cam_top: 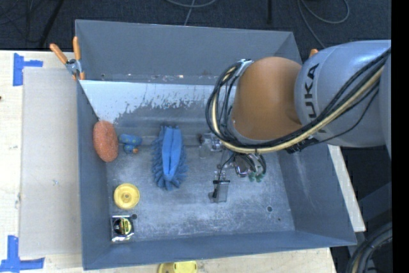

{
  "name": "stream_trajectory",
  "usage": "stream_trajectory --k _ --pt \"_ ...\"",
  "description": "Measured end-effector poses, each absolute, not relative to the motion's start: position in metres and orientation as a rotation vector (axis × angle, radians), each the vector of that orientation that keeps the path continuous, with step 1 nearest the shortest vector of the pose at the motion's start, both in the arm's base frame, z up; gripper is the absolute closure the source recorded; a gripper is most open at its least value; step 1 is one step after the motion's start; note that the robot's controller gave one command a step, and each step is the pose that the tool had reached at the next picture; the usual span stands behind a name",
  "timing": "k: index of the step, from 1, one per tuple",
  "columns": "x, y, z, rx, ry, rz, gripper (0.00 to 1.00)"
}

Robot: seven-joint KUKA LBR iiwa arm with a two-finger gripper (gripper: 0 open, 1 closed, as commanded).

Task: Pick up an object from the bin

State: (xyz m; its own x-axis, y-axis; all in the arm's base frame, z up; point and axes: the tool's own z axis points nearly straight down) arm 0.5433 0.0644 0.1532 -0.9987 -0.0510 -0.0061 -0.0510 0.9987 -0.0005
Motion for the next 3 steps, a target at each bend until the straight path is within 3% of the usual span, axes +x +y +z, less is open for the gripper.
stream_trajectory --k 1,2,3 --pt "0.533 0.110 0.131 -0.122 3.147 -0.002 0.00" --pt "0.563 0.131 0.115 -0.127 3.136 0.005 0.00" --pt "0.570 0.129 0.108 -0.119 3.133 0.002 0.00"
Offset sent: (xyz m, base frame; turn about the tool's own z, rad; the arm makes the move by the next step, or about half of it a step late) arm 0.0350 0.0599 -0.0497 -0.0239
